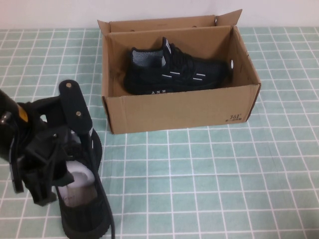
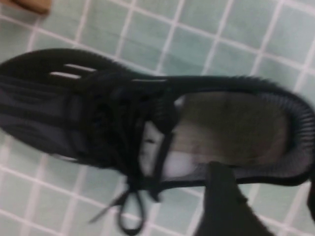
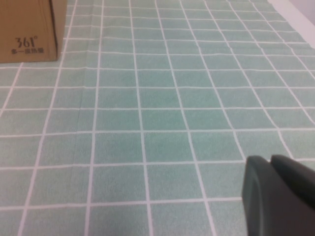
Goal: Put shoes into padded shoe box
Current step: Pick up the shoe from the table
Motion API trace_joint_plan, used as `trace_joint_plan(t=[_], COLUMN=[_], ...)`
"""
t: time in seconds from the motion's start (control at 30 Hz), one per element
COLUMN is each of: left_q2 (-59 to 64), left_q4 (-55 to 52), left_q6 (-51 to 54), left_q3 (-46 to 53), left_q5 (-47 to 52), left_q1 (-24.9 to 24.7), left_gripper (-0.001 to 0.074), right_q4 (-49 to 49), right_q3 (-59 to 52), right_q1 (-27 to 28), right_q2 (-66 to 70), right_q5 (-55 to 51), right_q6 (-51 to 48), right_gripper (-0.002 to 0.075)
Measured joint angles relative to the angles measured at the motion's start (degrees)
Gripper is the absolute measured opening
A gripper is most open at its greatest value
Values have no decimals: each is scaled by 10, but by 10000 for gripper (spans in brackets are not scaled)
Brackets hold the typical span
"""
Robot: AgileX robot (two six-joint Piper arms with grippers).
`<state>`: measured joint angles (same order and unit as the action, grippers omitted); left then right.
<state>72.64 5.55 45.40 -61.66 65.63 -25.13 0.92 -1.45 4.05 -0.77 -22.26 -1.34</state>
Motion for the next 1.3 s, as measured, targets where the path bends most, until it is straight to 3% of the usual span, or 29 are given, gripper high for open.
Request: trace_joint_plan(t=[0.17, 0.43, 0.77, 1.07, 1.3], left_q2=[14, 72, 120, 135, 135], left_q4=[-37, -41, -42, -42, -43], left_q6=[50, 100, 106, 110, 110], left_q3=[0, 0, 0, 0, 0], left_q5=[-41, -82, -113, -117, -115], left_q1=[0, 38, 41, 41, 41], left_gripper=[358, 366, 363, 266, 90], right_q4=[0, 0, 0, 0, 0], right_q3=[0, 0, 0, 0, 0], right_q1=[0, 0, 0, 0, 0], right_q2=[0, 0, 0, 0, 0], right_q5=[-1, -1, -1, -1, -1], right_q6=[0, 0, 0, 0, 0], right_gripper=[-8, -8, -8, -8, -8])
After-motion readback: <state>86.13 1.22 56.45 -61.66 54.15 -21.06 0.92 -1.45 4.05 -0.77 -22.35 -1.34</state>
